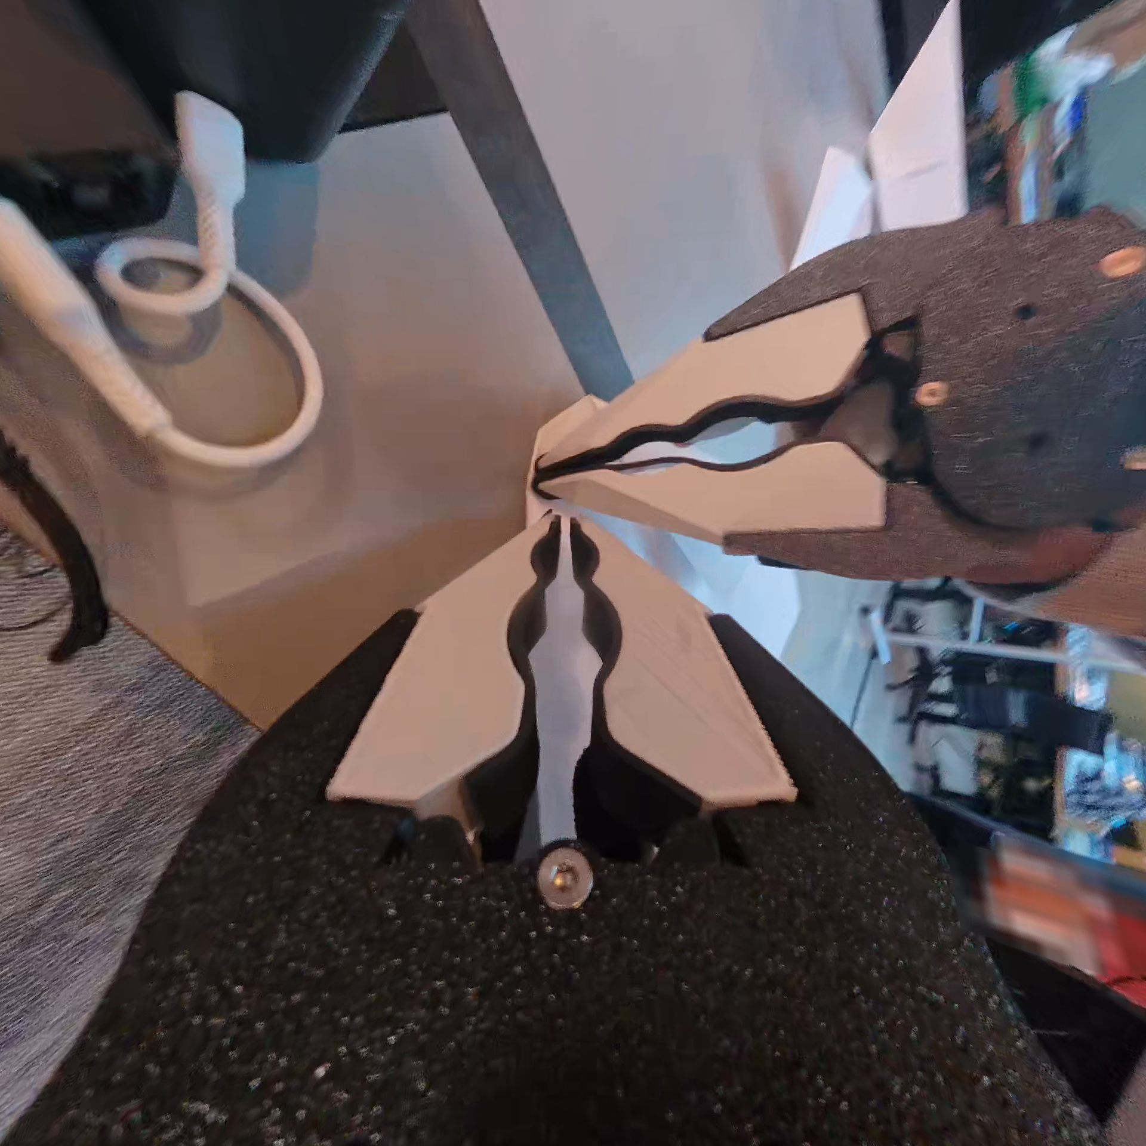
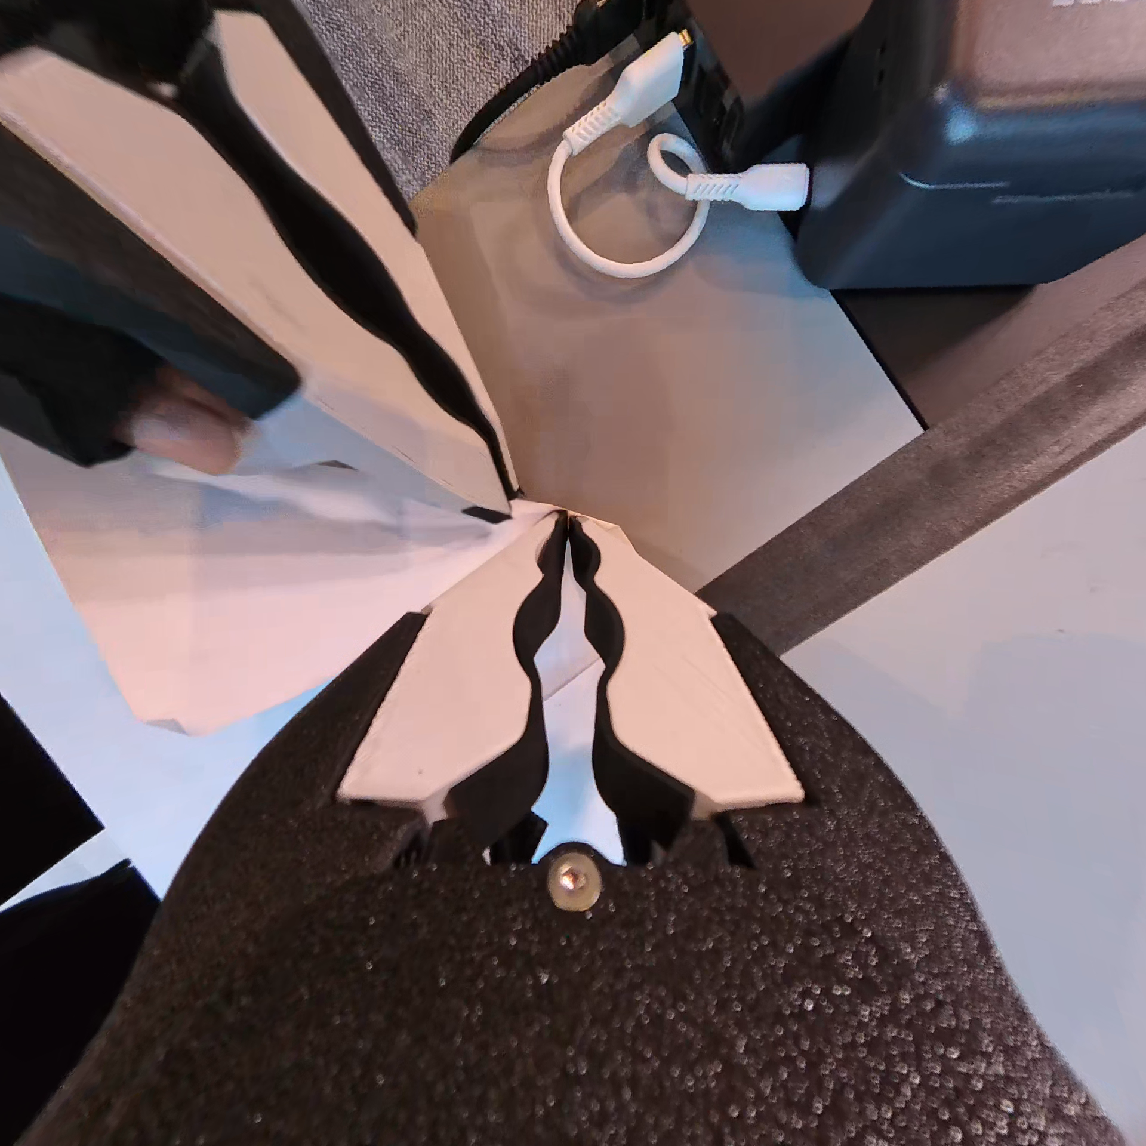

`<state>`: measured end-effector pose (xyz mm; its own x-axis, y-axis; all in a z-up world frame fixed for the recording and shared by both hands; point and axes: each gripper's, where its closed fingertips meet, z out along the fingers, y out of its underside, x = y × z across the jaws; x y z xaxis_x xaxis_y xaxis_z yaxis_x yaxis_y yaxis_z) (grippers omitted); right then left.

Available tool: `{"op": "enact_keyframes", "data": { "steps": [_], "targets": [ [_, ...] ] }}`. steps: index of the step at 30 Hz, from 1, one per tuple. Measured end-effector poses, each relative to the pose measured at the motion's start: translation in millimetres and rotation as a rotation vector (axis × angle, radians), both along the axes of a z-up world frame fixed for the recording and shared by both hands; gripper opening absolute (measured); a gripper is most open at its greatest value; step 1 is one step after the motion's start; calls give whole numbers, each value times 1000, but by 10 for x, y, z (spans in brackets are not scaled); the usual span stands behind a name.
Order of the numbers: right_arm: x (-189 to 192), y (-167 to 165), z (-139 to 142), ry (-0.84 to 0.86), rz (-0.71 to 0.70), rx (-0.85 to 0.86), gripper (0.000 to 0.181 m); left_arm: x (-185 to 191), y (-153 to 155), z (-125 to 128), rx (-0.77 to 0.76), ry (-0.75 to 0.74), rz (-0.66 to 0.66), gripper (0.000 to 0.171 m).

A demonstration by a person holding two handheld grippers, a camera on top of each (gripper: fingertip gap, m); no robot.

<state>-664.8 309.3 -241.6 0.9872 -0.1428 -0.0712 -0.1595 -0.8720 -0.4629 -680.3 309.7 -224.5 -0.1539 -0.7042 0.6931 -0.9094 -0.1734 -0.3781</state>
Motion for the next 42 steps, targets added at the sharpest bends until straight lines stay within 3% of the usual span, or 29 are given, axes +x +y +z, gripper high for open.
{"op": "enact_keyframes", "data": {
  "steps": [10, 19, 27, 42],
  "targets": [
    [0, -3, 0, 5, -35, -43, 0, 10, 18, -156, 302, -44, -238, 0],
    [2, 0, -1, 19, -44, -43, 0, 20, 15, -151, 377, -27, -355, 0],
    [1, 0, -4, 16, -54, -43, 0, 104, 72, -170, 485, -109, -366, 0],
    [3, -1, -5, 9, -40, -35, 0, 4, 118, -166, 504, -157, -277, 0]
  ]
}}
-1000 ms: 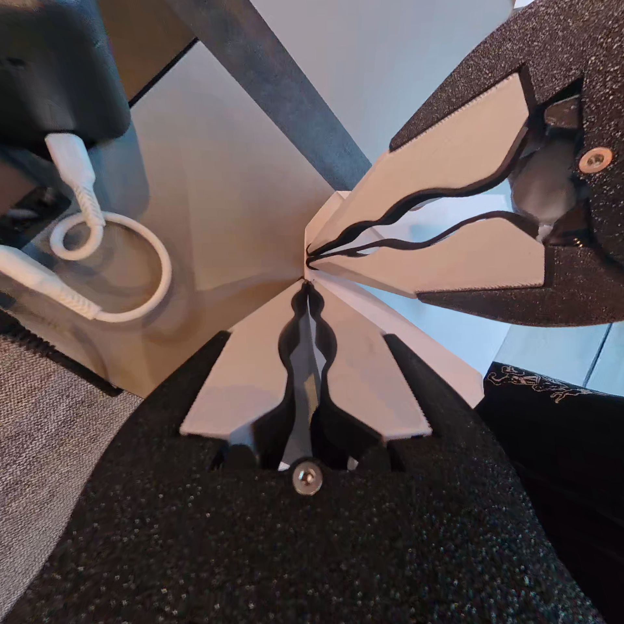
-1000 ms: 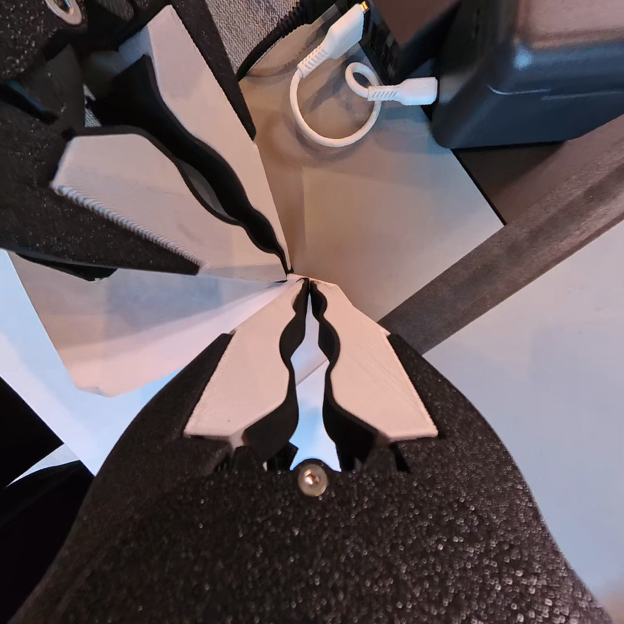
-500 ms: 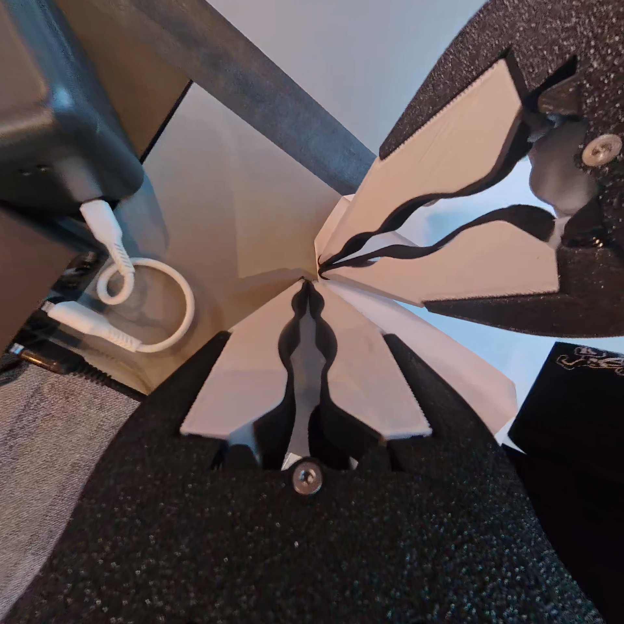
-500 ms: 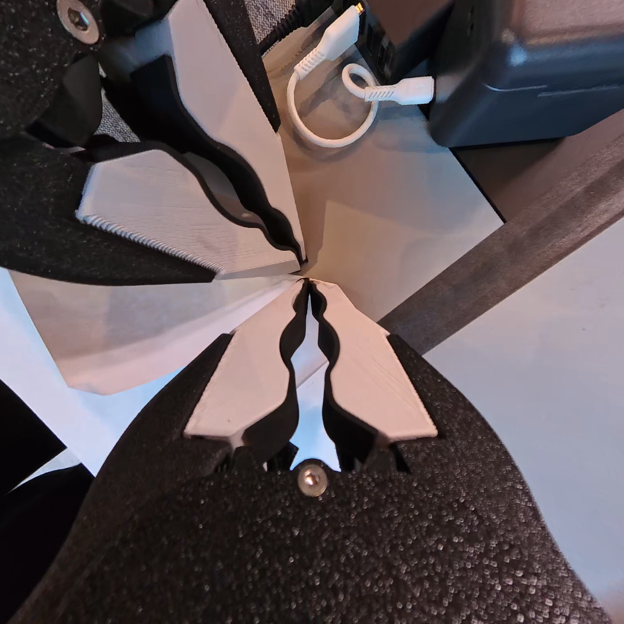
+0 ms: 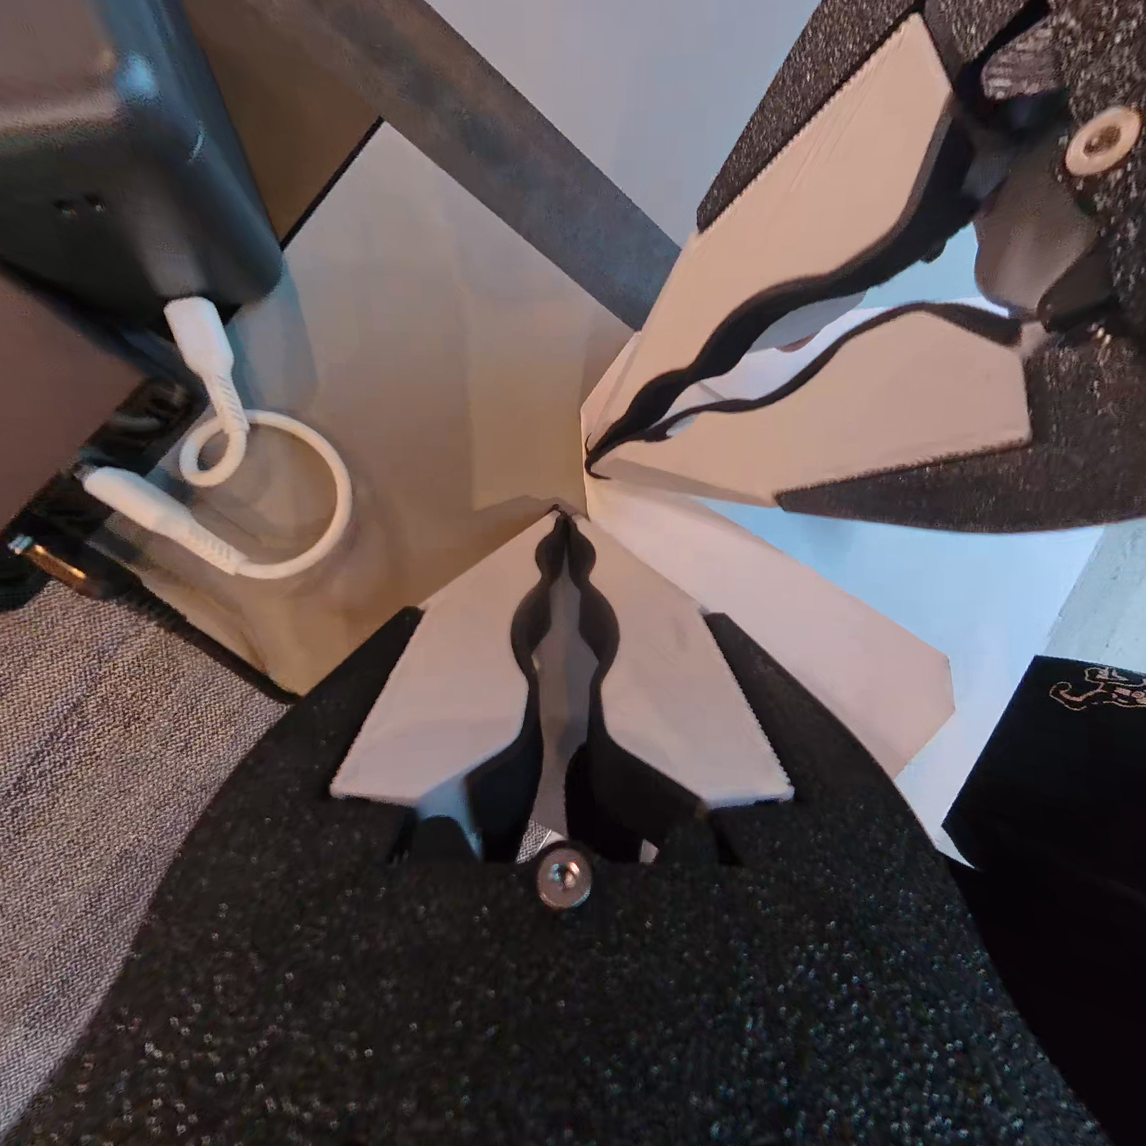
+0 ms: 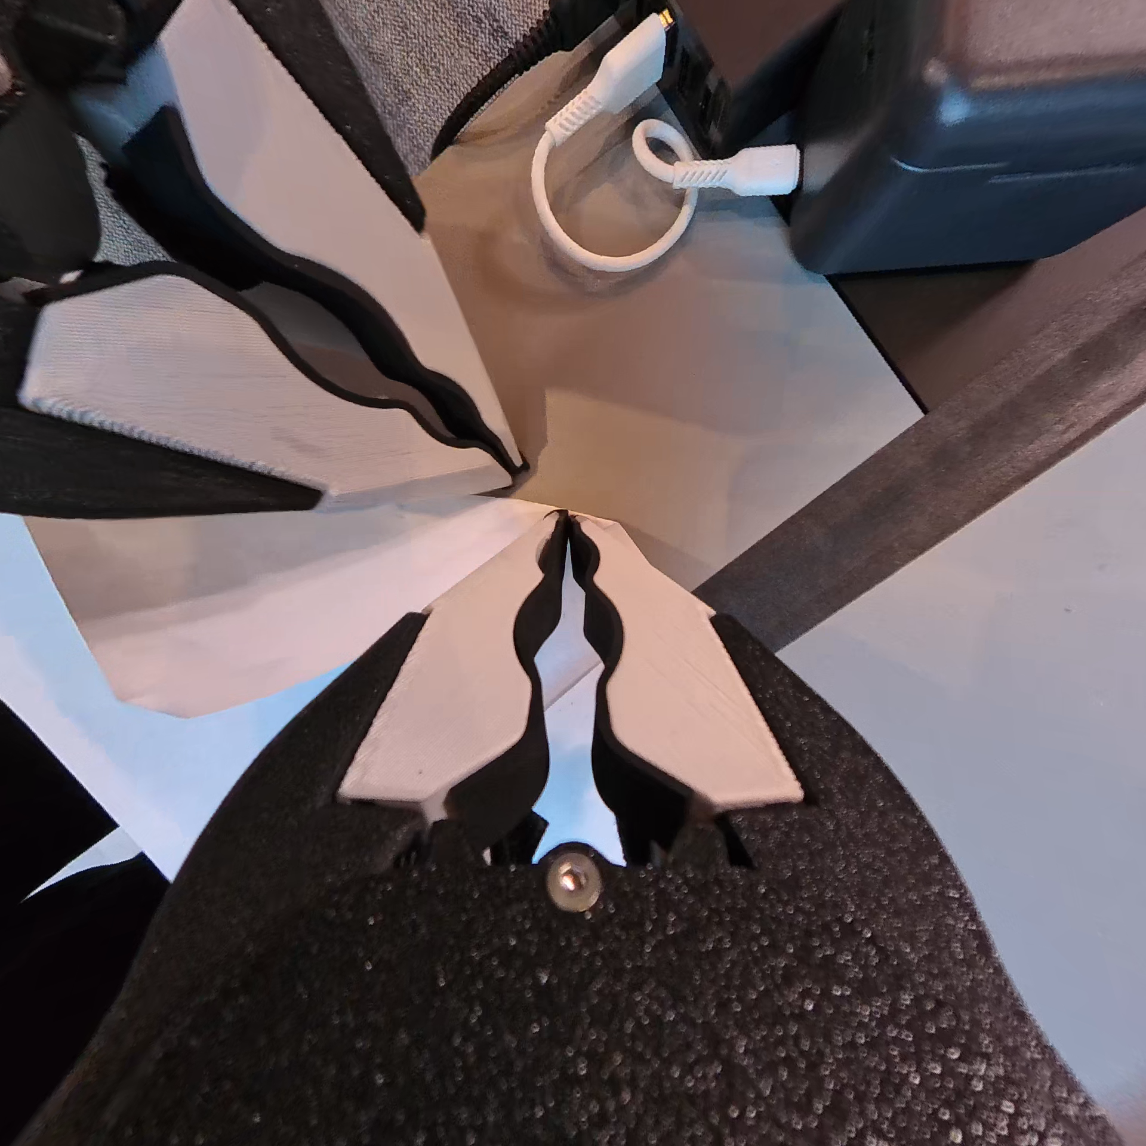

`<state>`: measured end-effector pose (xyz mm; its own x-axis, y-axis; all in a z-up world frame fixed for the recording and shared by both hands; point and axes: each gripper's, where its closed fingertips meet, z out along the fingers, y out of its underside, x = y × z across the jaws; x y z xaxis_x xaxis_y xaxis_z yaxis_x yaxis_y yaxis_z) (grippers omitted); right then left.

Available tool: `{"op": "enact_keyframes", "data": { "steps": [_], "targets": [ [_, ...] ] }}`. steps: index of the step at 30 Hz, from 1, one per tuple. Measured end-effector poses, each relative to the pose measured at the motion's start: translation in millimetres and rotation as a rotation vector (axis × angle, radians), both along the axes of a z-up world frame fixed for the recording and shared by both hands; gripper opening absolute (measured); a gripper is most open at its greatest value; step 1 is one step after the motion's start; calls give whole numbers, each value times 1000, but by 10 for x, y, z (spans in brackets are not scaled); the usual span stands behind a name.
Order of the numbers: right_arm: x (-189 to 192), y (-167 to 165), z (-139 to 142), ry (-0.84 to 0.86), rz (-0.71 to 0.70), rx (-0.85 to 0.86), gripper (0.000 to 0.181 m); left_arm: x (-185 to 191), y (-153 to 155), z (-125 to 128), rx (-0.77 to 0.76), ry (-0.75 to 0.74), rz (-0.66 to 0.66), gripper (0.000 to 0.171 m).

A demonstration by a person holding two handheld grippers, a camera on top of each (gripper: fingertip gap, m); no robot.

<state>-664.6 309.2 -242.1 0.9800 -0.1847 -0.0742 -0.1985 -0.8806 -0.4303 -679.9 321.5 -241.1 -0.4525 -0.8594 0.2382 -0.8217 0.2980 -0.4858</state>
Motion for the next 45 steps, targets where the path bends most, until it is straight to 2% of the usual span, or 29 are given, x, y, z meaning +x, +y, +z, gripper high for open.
{"op": "enact_keyframes", "data": {
  "steps": [21, 30, 33, 41, 45],
  "targets": [
    [-1, -3, -1, -17, 21, -32, 0, -420, 153, 1, 24, -6, 35, 0],
    [72, -20, 1, -47, 89, -81, 0, -581, 169, -1, 39, -6, 55, 0],
    [59, 66, 93, -53, 79, -50, 0, -598, 171, -1, 38, -8, 79, 0],
    [-130, 195, 352, -84, 53, 75, 1, -587, 169, 1, 29, -23, 125, 0],
    [-286, 61, 200, -35, 25, 31, 10, -584, 170, 2, 12, -15, 146, 0]
  ]
}}
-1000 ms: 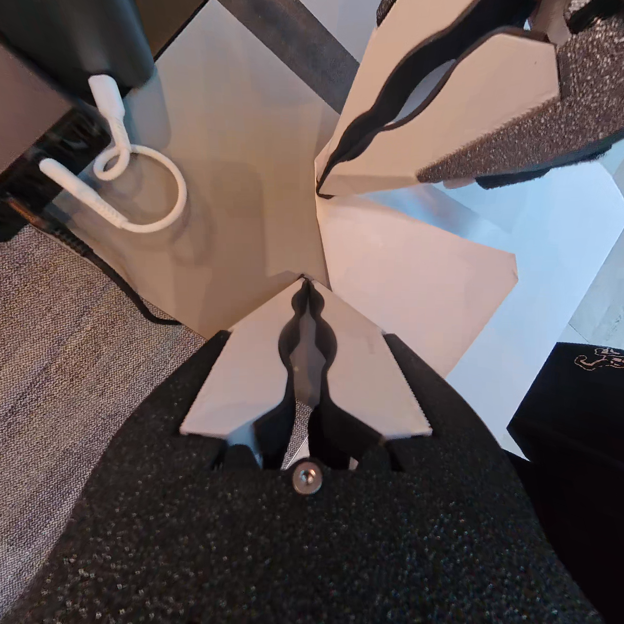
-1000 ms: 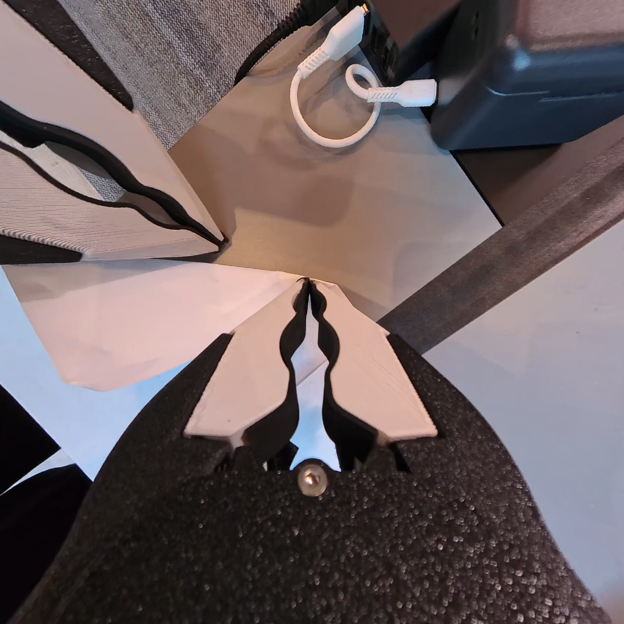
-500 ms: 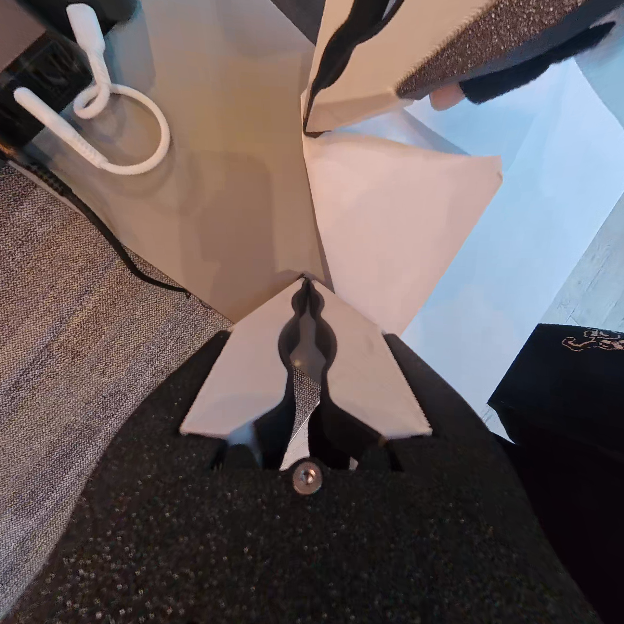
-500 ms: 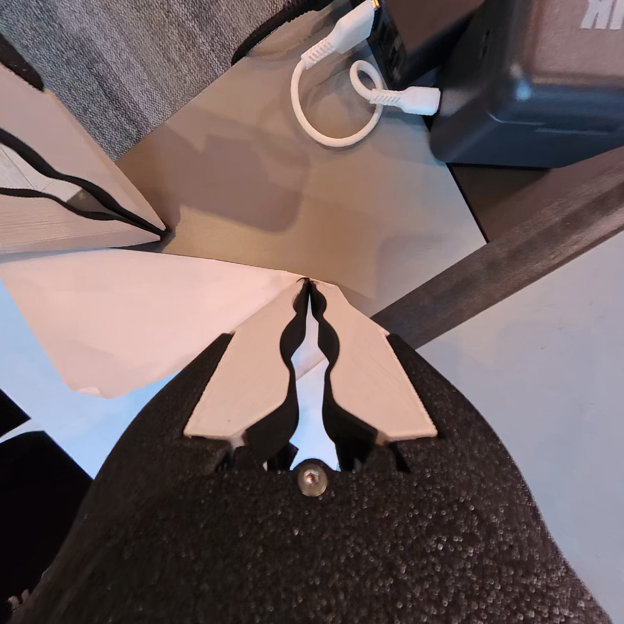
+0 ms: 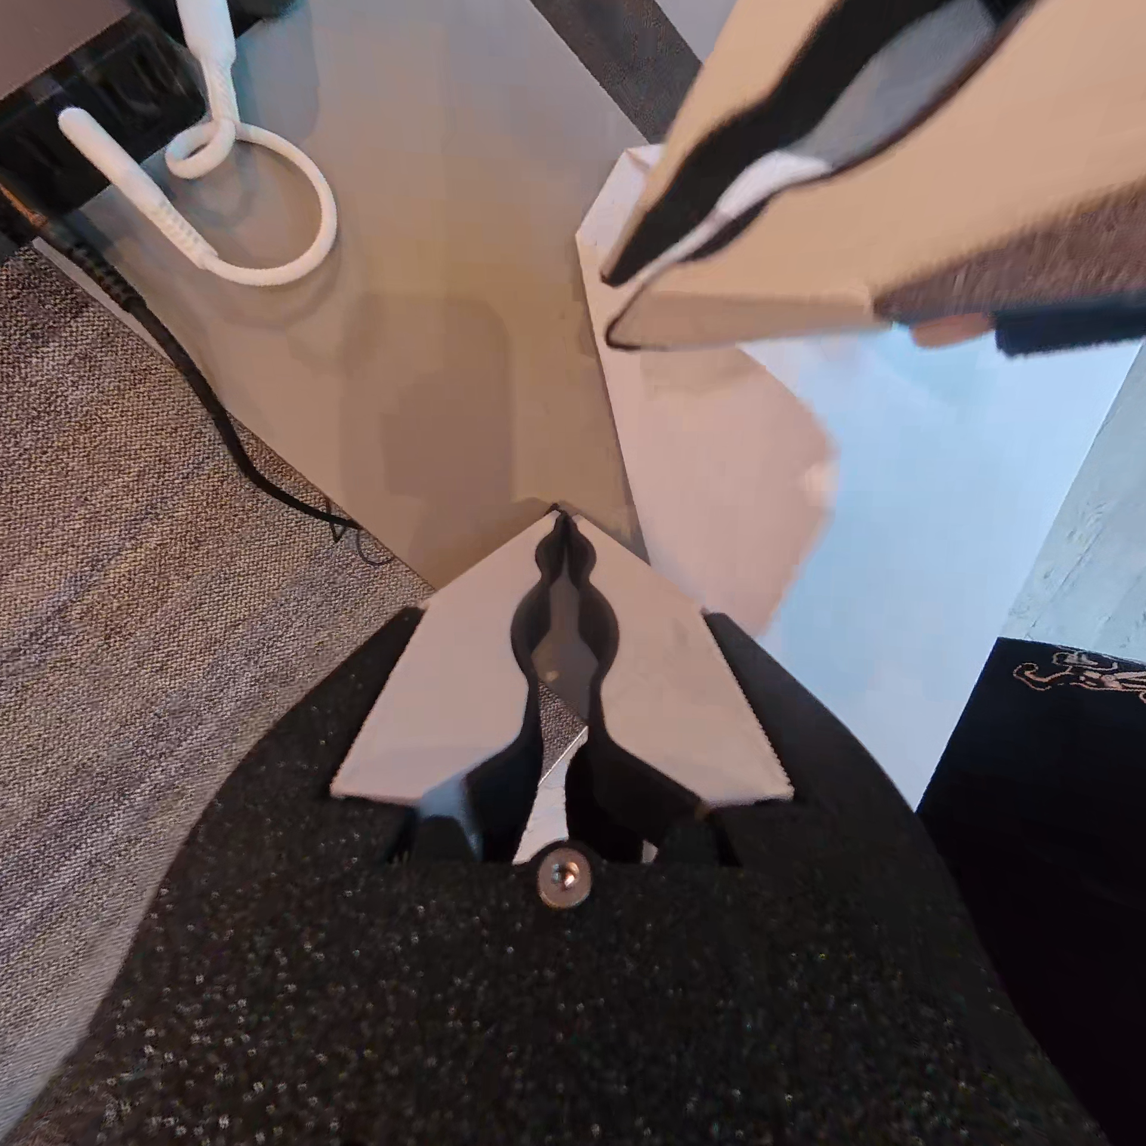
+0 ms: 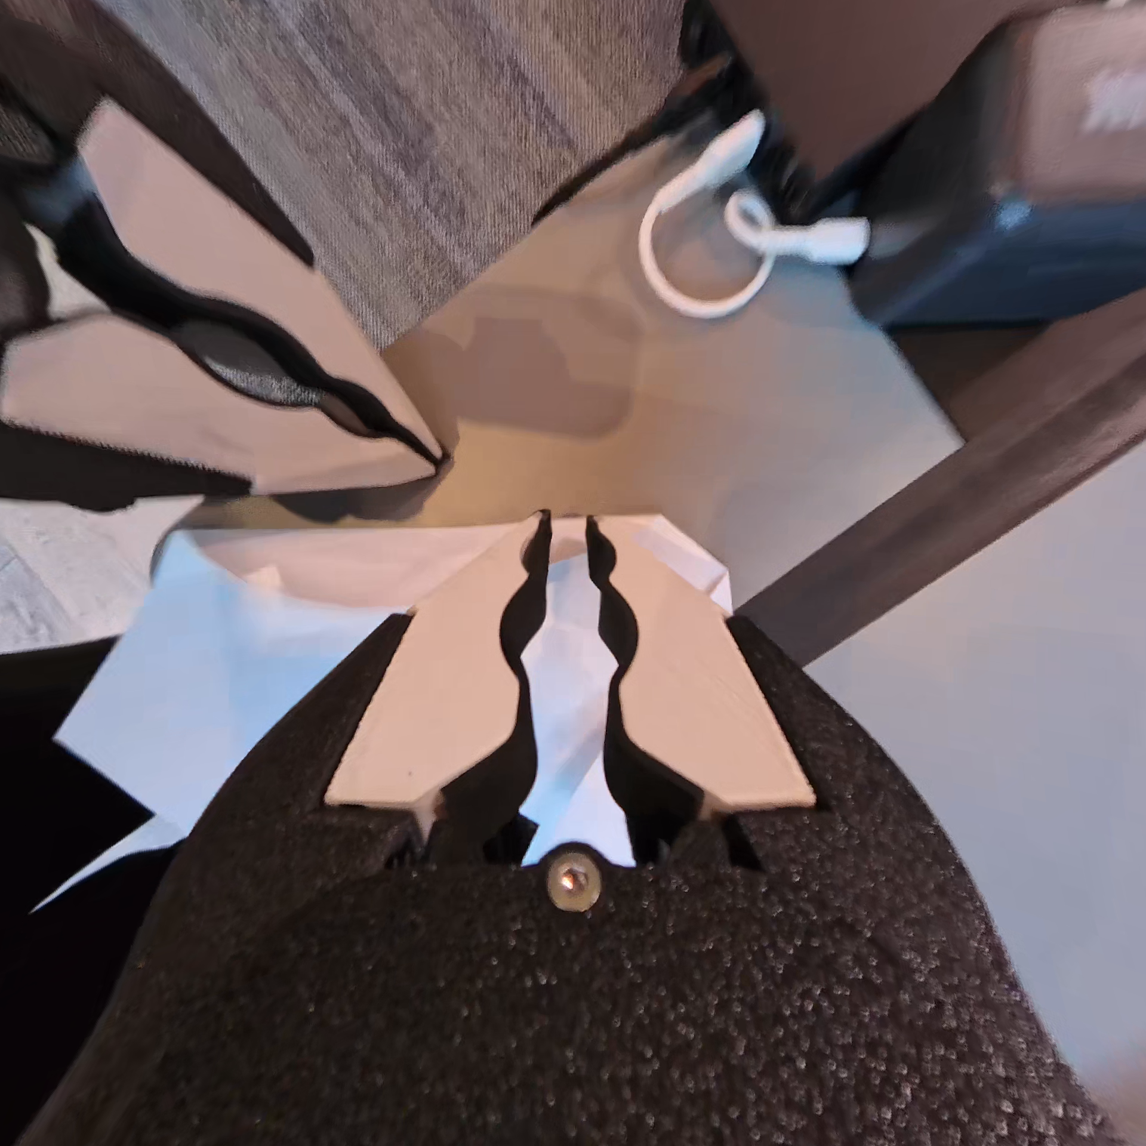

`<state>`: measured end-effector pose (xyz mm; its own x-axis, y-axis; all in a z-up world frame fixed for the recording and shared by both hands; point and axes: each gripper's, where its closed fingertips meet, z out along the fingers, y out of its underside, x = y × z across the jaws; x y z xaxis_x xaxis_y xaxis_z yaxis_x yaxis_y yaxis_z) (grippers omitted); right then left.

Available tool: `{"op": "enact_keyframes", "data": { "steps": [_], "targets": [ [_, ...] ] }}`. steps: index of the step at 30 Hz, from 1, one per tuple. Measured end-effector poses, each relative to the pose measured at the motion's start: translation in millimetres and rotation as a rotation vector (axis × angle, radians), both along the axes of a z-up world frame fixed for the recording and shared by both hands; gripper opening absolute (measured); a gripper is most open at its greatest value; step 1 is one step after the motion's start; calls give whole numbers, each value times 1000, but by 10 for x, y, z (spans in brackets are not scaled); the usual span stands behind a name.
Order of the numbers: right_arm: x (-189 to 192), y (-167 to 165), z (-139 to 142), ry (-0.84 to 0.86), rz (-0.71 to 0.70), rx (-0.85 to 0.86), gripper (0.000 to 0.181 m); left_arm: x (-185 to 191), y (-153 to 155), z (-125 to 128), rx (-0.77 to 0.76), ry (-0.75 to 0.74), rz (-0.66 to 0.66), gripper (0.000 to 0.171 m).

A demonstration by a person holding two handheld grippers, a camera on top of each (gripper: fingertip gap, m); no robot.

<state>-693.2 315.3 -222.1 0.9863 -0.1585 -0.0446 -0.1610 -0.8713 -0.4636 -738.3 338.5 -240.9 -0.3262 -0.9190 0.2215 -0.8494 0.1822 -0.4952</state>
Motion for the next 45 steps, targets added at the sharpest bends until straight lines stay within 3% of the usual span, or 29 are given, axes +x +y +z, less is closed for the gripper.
{"op": "enact_keyframes", "data": {
  "steps": [2, 6, 12, 16, 19, 22, 30, 35, 41, 45],
  "targets": [
    [-88, -108, -177, 32, 17, -55, 15, 6, -3, 3, -32, 17, 28, 0],
    [-76, -111, -189, 29, 20, -13, 14, 17, 18, 23, -134, 88, 83, 0],
    [-43, -85, -187, 26, 65, 11, 14, 208, 154, 217, -278, 16, 224, 0],
    [-57, -62, -146, 50, 86, 55, 14, 249, -64, 223, -373, 63, 182, 5],
    [-25, -74, -104, 78, 60, 77, 14, 242, -250, 190, -357, 82, 131, 8],
    [11, -133, -96, 84, 47, 74, 14, 174, -327, 65, -245, 88, 73, 15],
    [82, -63, -24, -7, 121, 108, 8, 186, -278, 15, -100, 16, 36, 4],
    [106, 1, -190, 0, 150, 77, 6, 192, -270, 9, -89, -4, 30, 2],
    [114, 20, -192, 50, 141, 76, 4, 209, -272, 27, -162, 11, 80, 1],
    [115, 21, -194, 41, 171, 63, 4, 308, -255, 99, -191, -56, 102, 0]
  ]
}}
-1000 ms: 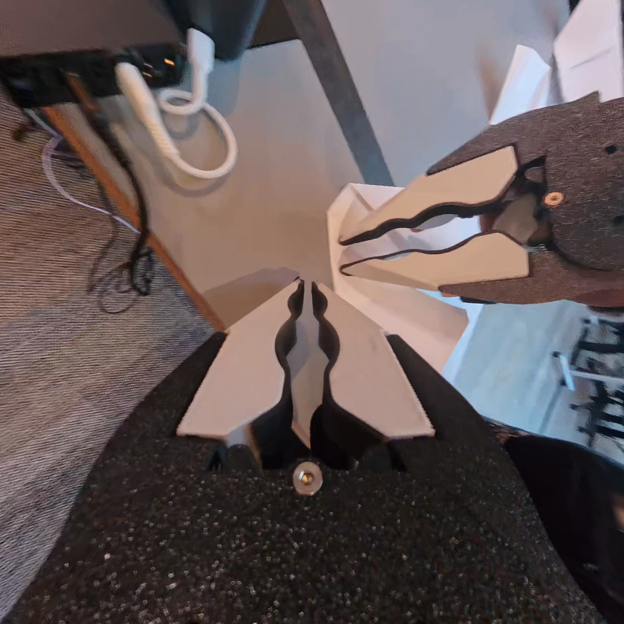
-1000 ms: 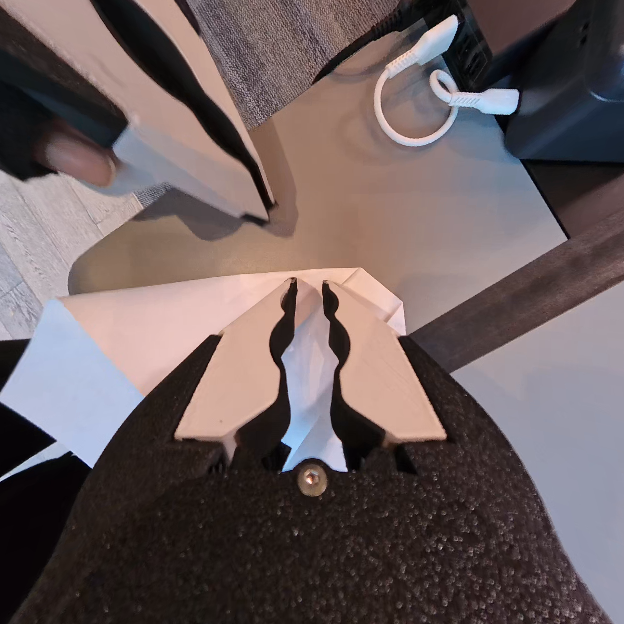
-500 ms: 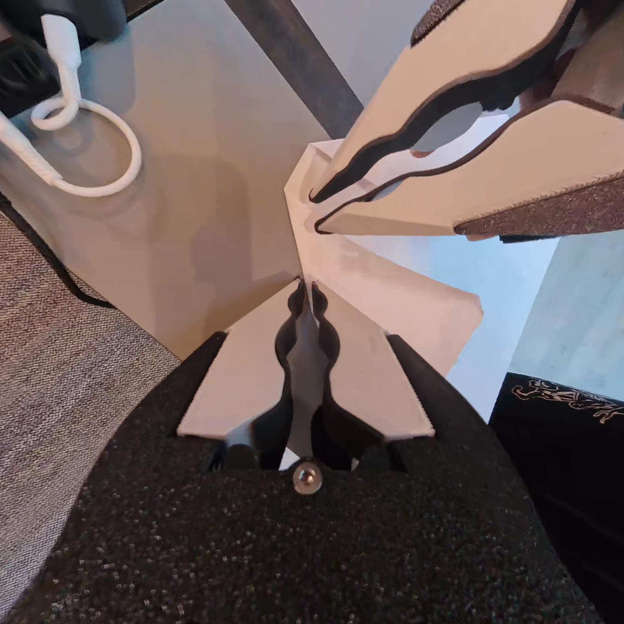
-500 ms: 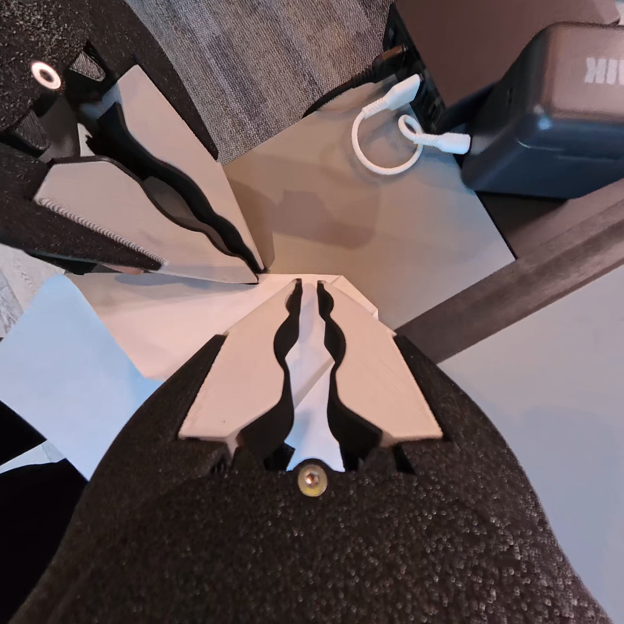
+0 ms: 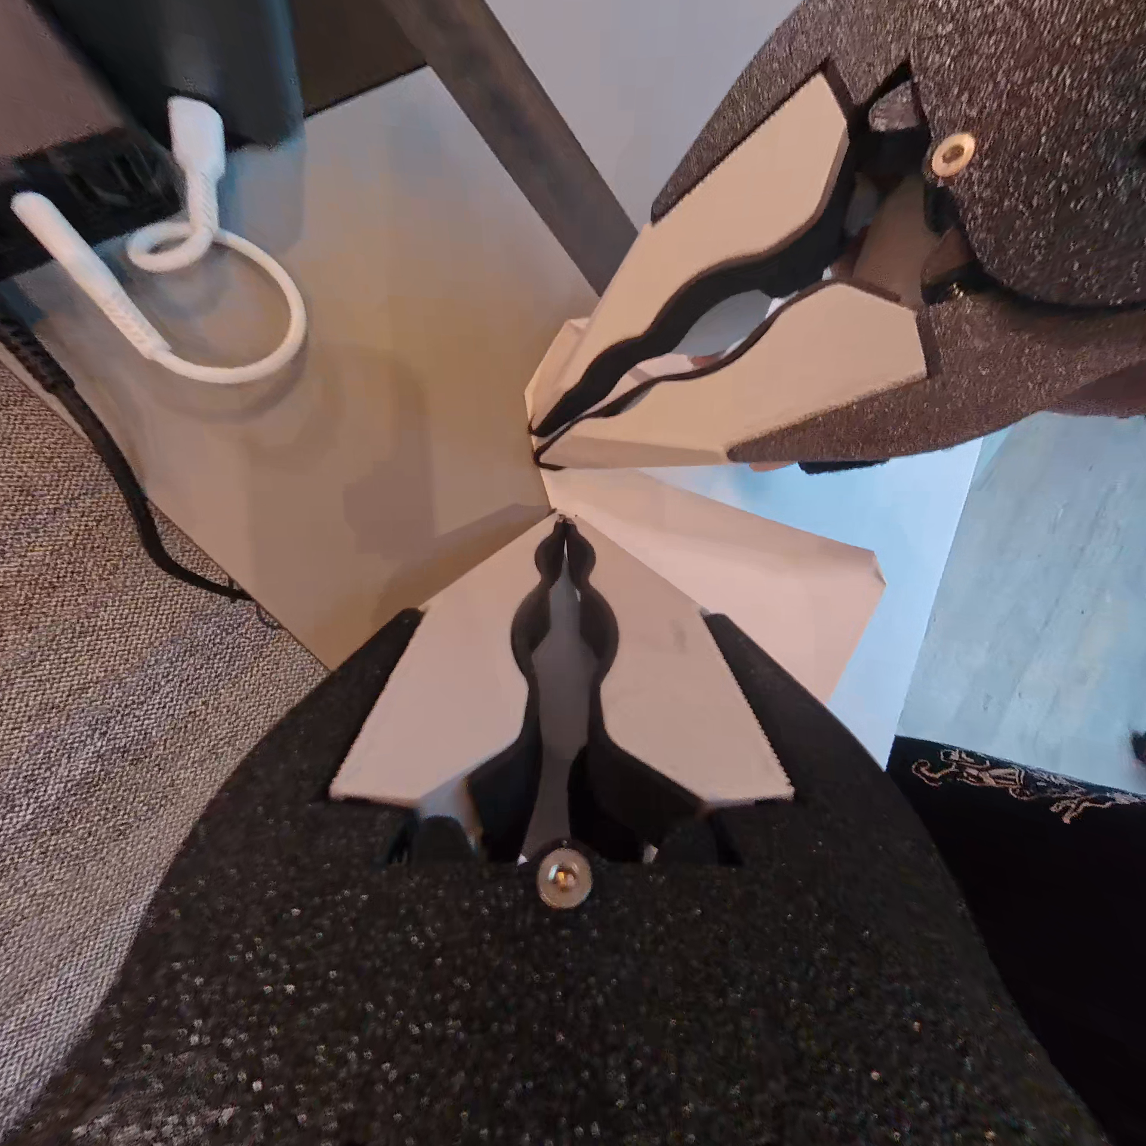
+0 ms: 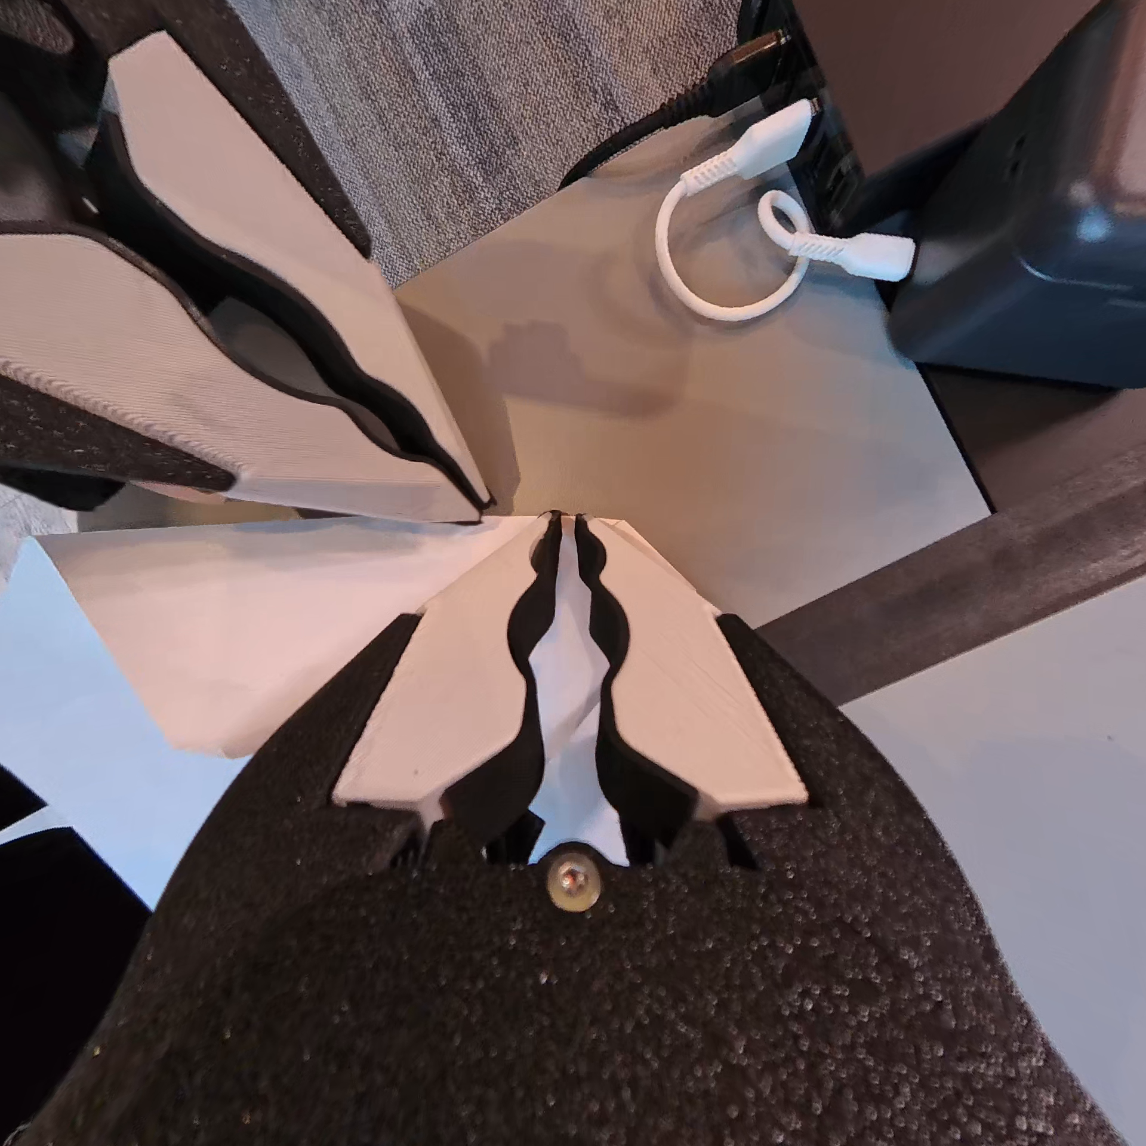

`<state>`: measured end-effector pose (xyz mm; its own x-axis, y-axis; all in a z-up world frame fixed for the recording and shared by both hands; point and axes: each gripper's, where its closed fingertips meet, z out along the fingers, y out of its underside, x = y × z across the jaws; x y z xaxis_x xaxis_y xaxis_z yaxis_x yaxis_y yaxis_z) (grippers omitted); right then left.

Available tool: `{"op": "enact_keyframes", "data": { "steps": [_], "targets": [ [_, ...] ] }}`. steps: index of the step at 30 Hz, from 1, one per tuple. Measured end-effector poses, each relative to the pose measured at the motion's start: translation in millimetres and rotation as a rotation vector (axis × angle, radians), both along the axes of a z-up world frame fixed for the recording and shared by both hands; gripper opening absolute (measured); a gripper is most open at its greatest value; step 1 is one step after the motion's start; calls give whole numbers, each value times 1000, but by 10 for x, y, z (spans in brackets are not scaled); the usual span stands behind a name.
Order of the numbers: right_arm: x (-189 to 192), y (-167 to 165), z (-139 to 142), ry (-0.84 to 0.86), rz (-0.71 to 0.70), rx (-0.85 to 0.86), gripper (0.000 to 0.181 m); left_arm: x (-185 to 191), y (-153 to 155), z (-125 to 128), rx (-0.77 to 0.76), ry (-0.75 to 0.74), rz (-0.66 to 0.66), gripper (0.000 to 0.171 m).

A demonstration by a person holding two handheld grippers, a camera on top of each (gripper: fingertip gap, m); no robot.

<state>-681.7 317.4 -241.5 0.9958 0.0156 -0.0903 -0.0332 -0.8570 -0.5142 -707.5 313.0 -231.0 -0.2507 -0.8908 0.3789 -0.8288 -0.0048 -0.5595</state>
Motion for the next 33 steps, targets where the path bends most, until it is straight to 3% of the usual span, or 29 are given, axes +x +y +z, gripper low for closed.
{"op": "enact_keyframes", "data": {
  "steps": [12, 22, 33],
  "targets": [
    [6, -1, -3, -17, -12, 0, 2, 46, -30, -101, 191, -60, -148, 0],
    [11, -2, -4, -17, -6, 7, 1, -254, -6, -100, 157, -59, -163, 0],
    [14, -1, -4, -25, -9, 11, 0, -492, -17, -104, 248, -104, -268, 0]
  ]
}}
